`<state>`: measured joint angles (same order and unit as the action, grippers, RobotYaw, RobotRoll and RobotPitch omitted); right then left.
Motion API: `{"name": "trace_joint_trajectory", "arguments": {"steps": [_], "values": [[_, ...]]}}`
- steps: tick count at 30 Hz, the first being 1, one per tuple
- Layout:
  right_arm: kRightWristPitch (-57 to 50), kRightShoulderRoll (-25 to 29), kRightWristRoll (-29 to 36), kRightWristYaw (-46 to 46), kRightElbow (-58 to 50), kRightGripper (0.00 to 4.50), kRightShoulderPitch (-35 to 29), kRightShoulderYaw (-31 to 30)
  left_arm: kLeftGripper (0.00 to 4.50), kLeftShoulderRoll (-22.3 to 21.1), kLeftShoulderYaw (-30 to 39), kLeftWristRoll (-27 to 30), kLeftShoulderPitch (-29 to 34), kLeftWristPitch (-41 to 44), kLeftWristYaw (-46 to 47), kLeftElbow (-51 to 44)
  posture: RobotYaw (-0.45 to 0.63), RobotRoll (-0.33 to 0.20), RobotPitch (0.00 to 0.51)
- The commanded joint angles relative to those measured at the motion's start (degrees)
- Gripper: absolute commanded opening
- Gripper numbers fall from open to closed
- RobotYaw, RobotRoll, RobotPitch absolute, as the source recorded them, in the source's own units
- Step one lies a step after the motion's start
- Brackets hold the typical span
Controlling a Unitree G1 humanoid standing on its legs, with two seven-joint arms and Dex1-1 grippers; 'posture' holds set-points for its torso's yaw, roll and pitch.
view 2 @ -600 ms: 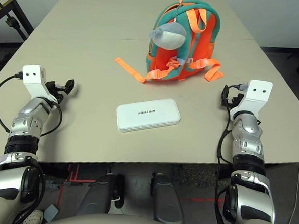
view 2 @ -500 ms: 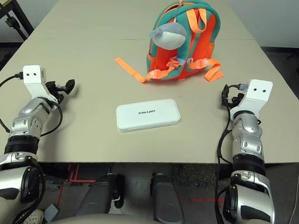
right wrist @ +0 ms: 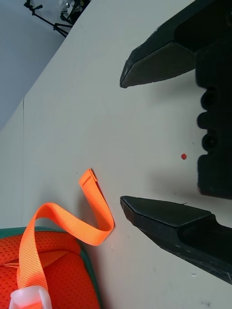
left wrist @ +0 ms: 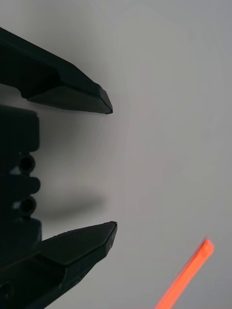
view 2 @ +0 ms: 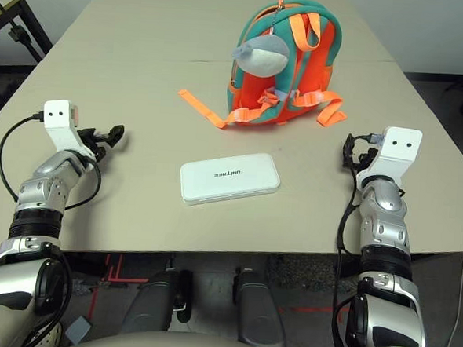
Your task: Put the pencil case into the backpack and zip it.
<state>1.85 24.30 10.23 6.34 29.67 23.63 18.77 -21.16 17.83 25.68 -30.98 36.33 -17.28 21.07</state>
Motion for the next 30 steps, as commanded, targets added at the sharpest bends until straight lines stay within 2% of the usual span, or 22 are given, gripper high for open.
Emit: {"name": "trace_joint_trajectory", "arguments": {"steps": [1,8,13,17,30], "values": [[-0.87,-0.20,0.08,1.12,-1.08,4.50,-0.20,-0.60,4.46,-1.27,1.64,7.24,-1.85,15.95,-1.45,-4.92,-0.13,0.000,0.149],[-0.04,-0.68,-0.40,1.82,0.70,4.50,0.71,-0.96,4.46,-1.82,6.49,19.82,-3.51,42.45,-2.53,-11.66,-0.12,0.000,0.136],[0.89,-0.99,-0.83,2.39,2.12,4.50,1.63,-1.48,4.46,-0.30,8.92,24.38,-2.14,54.69,-3.93,-12.95,-0.12,0.000,0.122],[1.41,-0.98,-0.97,2.71,2.40,4.50,1.85,-1.82,4.46,-0.16,7.34,27.37,-0.41,56.17,-4.73,-11.36,-0.13,0.000,0.115],[1.03,-0.80,-1.67,2.94,0.45,4.50,0.34,-2.92,4.46,0.56,2.11,25.59,-0.68,56.17,-4.84,-1.94,-0.17,0.000,0.111]]}}
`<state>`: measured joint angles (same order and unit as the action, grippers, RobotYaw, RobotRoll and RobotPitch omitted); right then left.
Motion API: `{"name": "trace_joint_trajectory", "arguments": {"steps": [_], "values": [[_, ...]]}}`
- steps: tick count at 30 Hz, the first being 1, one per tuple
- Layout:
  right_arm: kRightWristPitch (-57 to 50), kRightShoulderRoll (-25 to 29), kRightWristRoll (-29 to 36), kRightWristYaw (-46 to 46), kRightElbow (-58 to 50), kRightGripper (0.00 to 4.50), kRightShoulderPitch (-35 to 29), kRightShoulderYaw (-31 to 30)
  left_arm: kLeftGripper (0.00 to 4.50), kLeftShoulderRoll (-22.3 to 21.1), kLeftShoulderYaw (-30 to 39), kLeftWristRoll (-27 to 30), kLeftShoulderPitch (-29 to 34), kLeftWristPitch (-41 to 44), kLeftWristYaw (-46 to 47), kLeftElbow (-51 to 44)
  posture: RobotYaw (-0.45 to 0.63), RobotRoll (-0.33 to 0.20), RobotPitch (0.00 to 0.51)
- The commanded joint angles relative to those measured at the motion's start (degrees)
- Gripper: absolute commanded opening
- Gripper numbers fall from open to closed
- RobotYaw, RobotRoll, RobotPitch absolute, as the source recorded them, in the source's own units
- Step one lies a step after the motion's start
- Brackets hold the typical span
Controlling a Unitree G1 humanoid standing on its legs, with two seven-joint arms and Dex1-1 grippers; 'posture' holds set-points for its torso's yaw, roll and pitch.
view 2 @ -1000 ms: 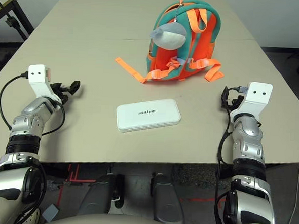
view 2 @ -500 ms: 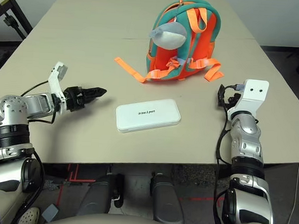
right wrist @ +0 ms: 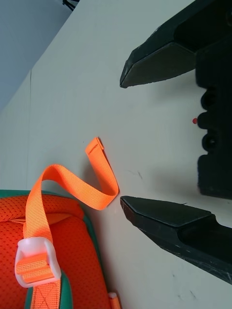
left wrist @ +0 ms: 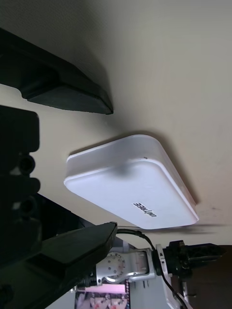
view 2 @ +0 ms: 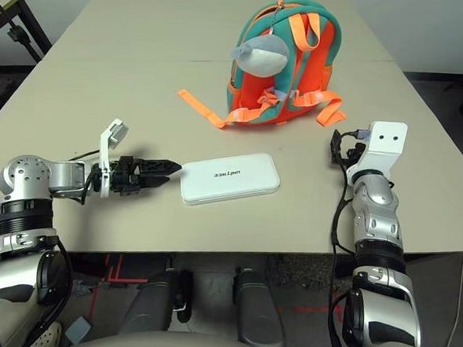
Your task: Put the pencil case into the backpack and zip it.
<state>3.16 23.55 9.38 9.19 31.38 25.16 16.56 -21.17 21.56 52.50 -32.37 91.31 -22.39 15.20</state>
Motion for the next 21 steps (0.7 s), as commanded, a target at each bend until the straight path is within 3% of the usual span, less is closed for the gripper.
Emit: {"name": "trace_joint_trajectory", "arguments": {"steps": [1,11,21], "values": [[-0.65,0.04,-1.04,0.40,-1.70,4.50,-1.41,-1.09,4.46,0.76,-1.39,-1.31,0.48,1.19,0.17,4.73,-0.17,0.000,0.111],[-2.70,0.43,-2.57,2.30,-4.72,4.50,-2.03,-3.28,4.46,1.19,0.48,-3.06,-1.46,0.75,-0.54,6.07,-0.17,0.000,0.111],[-2.35,-0.02,-3.37,2.41,-3.49,4.50,-1.51,-3.67,4.46,-1.93,4.15,-1.78,-4.04,1.19,-2.03,8.21,-0.15,0.000,0.122]]}}
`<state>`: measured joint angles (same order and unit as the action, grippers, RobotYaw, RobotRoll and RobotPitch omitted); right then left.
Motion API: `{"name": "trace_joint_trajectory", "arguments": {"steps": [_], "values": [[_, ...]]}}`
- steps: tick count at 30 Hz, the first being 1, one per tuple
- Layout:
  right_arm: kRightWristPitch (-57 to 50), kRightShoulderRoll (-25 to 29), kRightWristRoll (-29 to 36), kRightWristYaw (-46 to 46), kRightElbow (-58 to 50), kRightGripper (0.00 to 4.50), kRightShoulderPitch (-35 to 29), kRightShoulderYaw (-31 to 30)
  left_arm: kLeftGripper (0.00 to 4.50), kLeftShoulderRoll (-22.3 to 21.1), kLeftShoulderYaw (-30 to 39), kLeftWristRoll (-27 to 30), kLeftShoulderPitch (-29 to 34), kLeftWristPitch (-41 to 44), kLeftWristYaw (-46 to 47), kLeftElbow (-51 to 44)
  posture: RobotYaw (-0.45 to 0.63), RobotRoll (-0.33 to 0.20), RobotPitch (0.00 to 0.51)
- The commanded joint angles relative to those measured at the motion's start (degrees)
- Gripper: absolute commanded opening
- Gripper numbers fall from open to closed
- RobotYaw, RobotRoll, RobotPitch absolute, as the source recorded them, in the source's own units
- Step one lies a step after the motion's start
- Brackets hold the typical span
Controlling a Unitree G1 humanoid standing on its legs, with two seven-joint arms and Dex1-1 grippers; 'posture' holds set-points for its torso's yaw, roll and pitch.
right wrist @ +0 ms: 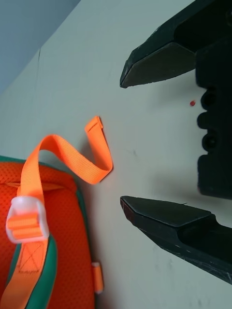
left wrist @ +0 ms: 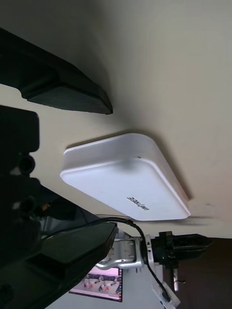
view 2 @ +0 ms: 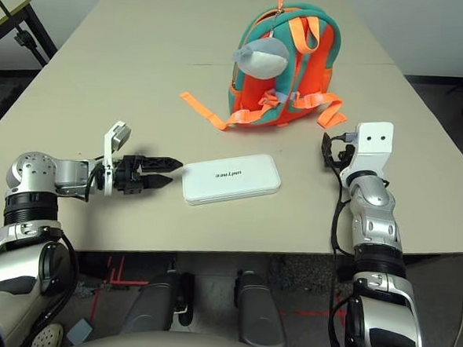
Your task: Put the pencil case into the backpack and zip it.
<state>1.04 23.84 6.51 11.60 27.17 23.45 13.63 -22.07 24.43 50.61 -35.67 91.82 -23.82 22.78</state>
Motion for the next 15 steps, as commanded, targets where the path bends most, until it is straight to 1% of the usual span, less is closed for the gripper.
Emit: {"name": "trace_joint_trajectory", "arguments": {"steps": [1,11,15], "values": [[-0.24,-0.33,-0.54,0.04,0.73,4.50,0.17,-0.74,4.46,-1.13,1.62,0.48,-0.88,0.68,-0.61,0.76,-0.15,0.000,0.123],[-0.35,-0.47,-0.72,-0.09,1.04,4.50,0.08,-1.24,4.46,-2.15,-0.28,9.91,0.38,0.68,-0.52,-0.15,-0.15,0.000,0.129],[-0.37,-0.51,-0.76,-0.28,1.20,4.50,0.23,-1.43,4.46,-0.76,-2.04,11.17,1.44,0.68,1.68,0.02,-0.15,0.000,0.130]]}}
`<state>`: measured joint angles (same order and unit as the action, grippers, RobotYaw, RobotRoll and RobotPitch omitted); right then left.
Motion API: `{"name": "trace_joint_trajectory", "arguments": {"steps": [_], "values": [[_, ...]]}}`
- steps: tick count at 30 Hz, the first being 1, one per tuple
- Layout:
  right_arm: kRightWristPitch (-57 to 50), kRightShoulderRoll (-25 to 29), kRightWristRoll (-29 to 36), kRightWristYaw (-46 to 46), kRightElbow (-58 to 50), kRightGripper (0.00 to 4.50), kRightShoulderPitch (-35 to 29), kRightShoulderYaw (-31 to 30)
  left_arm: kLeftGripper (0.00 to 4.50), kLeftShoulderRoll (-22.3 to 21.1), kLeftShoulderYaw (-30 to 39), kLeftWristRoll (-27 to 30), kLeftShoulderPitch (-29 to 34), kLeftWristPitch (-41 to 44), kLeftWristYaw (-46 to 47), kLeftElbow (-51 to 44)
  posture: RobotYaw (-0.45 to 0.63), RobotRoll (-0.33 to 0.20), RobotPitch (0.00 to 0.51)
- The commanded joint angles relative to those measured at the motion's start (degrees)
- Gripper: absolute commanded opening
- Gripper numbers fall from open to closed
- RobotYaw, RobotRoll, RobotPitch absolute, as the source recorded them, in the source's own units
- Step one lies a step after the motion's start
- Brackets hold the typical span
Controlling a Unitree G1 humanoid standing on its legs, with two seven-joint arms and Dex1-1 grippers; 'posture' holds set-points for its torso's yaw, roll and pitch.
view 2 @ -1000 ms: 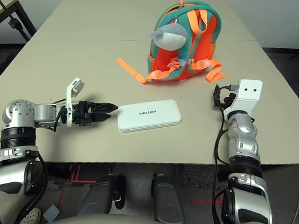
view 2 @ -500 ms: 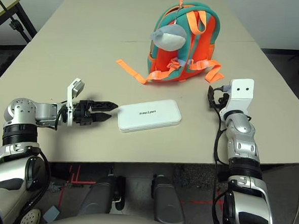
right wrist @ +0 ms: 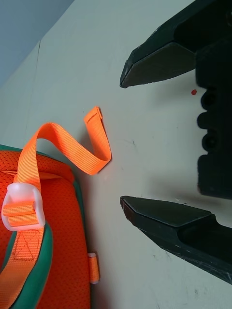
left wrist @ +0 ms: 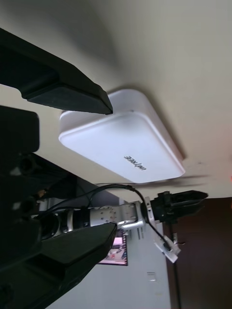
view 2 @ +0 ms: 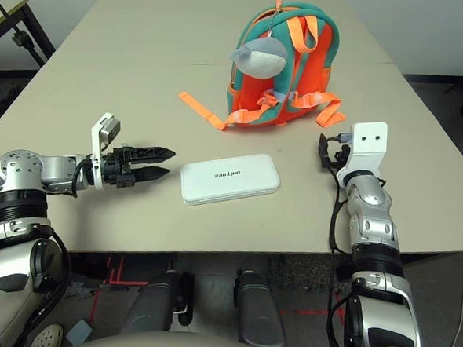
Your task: Put the pencil case into the backpack and zip it.
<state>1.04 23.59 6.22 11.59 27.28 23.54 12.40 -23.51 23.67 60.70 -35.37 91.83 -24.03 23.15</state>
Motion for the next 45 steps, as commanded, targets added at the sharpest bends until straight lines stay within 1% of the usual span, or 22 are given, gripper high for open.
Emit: {"name": "trace_joint_trajectory", "arguments": {"steps": [1,4,7,15,19,22,23,28,32,33,45], "values": [[-0.41,-0.28,-0.49,-0.34,1.12,4.50,0.20,-0.24,4.46,1.25,-1.80,1.15,1.49,0.67,2.47,-0.11,-0.15,0.000,0.131],[-0.51,-0.25,-0.52,-0.45,1.04,4.50,0.19,-0.31,4.46,2.20,-2.70,0.13,2.60,0.67,3.69,0.53,-0.16,0.000,0.131],[-0.66,-0.18,-0.56,-0.57,0.77,4.50,0.06,-0.18,4.46,2.88,-1.83,-1.06,3.00,0.67,4.98,2.00,-0.16,0.000,0.132],[-1.54,-0.08,-0.49,-0.22,0.28,4.50,-0.26,-0.33,4.46,3.31,-1.10,-2.32,3.06,0.67,6.47,3.60,-0.16,0.000,0.134],[-4.30,0.90,-0.52,2.66,-1.91,4.50,-1.16,-1.52,4.46,2.89,-0.68,-2.90,2.93,0.67,6.82,3.93,-0.16,0.000,0.136],[-7.08,2.00,-0.96,5.21,-4.15,3.93,-2.05,-2.69,4.50,2.64,-0.50,-3.03,2.79,0.67,6.96,4.02,-0.16,0.000,0.136],[-8.15,2.40,-1.03,6.25,-4.97,3.63,-2.39,-3.16,4.50,2.63,-0.43,-3.06,2.76,0.67,7.02,4.04,-0.16,0.000,0.136],[-13.25,6.60,-2.37,14.69,-11.34,1.79,-5.18,-8.67,4.50,2.56,-0.45,-2.98,2.80,0.67,7.16,3.84,-0.16,0.000,0.138],[-16.24,9.12,-2.64,20.17,-16.25,0.21,-6.44,-12.01,4.50,2.58,-0.34,-3.17,2.72,0.67,7.34,3.88,-0.16,0.000,0.138],[-17.03,9.54,-2.65,21.53,-17.39,0.04,-6.57,-12.75,4.50,2.59,-0.31,-3.25,2.68,0.67,7.40,3.95,-0.16,0.000,0.138],[-21.62,11.83,-3.32,31.12,-24.03,0.04,-7.13,-18.95,4.50,3.13,0.02,-3.95,2.54,0.67,8.11,4.02,-0.16,0.000,0.139]]}}
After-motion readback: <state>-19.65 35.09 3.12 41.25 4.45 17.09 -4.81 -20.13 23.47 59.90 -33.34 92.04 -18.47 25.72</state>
